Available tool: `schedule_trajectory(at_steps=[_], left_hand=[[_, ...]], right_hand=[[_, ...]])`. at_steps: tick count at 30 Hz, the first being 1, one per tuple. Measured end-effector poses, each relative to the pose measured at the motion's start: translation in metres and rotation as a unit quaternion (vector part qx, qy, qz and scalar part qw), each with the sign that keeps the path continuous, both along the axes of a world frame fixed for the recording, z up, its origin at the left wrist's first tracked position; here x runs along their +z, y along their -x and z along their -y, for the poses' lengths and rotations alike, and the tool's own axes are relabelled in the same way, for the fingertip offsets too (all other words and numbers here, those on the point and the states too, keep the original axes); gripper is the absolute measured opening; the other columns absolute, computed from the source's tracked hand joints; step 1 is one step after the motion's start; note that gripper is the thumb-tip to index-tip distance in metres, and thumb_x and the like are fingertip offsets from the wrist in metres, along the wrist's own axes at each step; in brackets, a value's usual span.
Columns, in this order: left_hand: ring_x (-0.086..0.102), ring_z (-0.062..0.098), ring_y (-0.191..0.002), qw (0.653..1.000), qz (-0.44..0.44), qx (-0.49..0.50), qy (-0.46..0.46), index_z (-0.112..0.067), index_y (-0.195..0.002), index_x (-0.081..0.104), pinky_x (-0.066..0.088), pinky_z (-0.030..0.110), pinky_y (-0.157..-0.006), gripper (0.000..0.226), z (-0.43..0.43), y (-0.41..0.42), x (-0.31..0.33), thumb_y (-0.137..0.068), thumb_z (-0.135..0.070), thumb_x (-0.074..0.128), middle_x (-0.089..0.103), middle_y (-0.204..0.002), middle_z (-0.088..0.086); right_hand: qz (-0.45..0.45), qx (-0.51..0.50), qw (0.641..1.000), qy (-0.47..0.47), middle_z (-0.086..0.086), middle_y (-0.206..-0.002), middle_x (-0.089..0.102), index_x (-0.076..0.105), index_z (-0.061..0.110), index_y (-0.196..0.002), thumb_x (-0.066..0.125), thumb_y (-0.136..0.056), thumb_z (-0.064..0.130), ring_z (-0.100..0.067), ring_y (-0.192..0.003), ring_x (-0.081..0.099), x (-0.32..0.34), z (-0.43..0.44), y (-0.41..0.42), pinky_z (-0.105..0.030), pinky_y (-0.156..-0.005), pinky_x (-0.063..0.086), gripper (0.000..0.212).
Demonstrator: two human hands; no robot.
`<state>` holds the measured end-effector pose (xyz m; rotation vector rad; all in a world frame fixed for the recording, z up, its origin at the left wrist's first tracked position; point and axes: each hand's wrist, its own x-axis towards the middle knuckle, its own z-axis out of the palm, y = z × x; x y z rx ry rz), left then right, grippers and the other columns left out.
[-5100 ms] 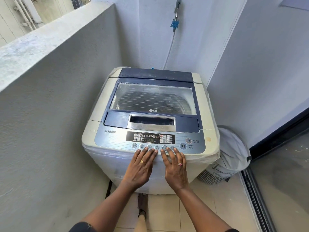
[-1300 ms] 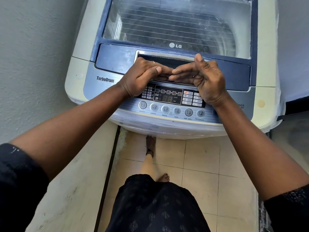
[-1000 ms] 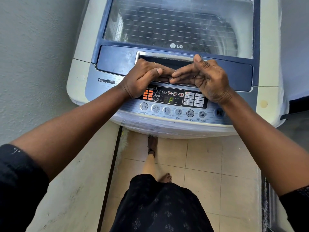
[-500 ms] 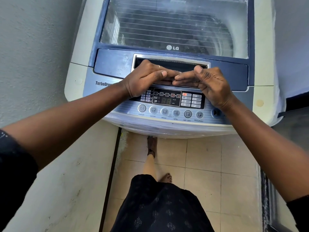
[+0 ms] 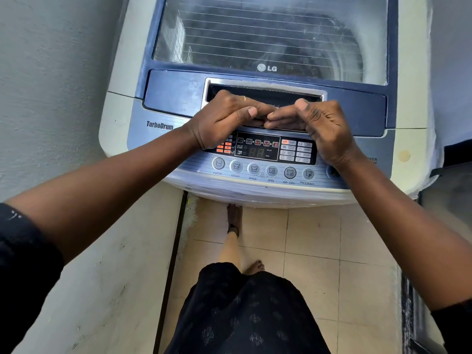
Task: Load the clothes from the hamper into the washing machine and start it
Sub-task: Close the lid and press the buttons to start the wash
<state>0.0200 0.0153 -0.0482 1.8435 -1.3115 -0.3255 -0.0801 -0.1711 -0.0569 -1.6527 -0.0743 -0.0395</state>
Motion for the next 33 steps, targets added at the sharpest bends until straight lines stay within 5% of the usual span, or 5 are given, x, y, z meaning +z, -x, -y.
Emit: schedule_trajectory(at_steps=[10, 15, 21, 28, 33], left_hand=[[0.061, 0.012, -0.101, 1.000, 0.009, 0.008, 0.005, 0.005, -0.115, 0.062, 0.046, 0.023, -0.088, 0.045, 0.0004, 0.0005, 0.0000, -0.094, -0.019, 0.030, 0.065, -0.112, 0.010], [0.062, 0.016, -0.100, 1.000, 0.017, 0.015, 0.010, 0.004, -0.116, 0.062, 0.049, 0.033, -0.085, 0.046, 0.0005, 0.0012, -0.0012, -0.094, -0.018, 0.029, 0.067, -0.112, 0.016], [0.056, 0.002, -0.102, 1.000, 0.013, 0.013, 0.009, 0.007, -0.115, 0.061, 0.042, 0.006, -0.087, 0.046, 0.0022, 0.0015, -0.0005, -0.093, -0.017, 0.030, 0.059, -0.111, 0.002], [0.062, 0.011, -0.097, 1.000, 0.011, 0.020, 0.017, 0.006, -0.115, 0.062, 0.048, 0.023, -0.084, 0.044, 0.0013, 0.0006, -0.0025, -0.093, -0.016, 0.031, 0.068, -0.108, 0.018], [0.059, 0.007, -0.098, 0.999, 0.021, 0.022, 0.020, 0.007, -0.114, 0.062, 0.045, 0.014, -0.083, 0.045, 0.0021, 0.0006, -0.0030, -0.093, -0.016, 0.031, 0.068, -0.109, 0.021]], right_hand=[[0.015, -0.011, 1.000, -0.002, 0.007, -0.083, 0.076, 0.064, 0.001, -0.106, 0.039, -0.094, 0.027, -0.022, -0.085, 0.073, 0.0001, -0.0025, -0.0009, -0.028, -0.079, 0.056, 0.039], [0.012, -0.017, 1.000, -0.011, 0.006, -0.081, 0.076, 0.065, 0.002, -0.103, 0.040, -0.093, 0.028, -0.023, -0.083, 0.073, 0.0001, -0.0051, -0.0004, -0.029, -0.078, 0.056, 0.037], [0.007, -0.022, 1.000, -0.004, 0.008, -0.080, 0.076, 0.064, 0.002, -0.105, 0.040, -0.093, 0.028, -0.022, -0.083, 0.073, 0.0028, -0.0065, -0.0001, -0.028, -0.077, 0.057, 0.038], [0.006, -0.034, 0.999, 0.021, -0.010, -0.096, 0.069, 0.062, -0.001, -0.108, 0.034, -0.098, 0.013, -0.018, -0.081, 0.073, 0.0054, -0.0083, 0.0007, -0.027, -0.078, 0.057, 0.032], [0.007, -0.031, 0.999, 0.028, -0.004, -0.085, 0.073, 0.063, -0.001, -0.107, 0.035, -0.098, 0.014, -0.019, -0.081, 0.073, 0.0054, -0.0082, 0.0004, -0.027, -0.077, 0.057, 0.032]])
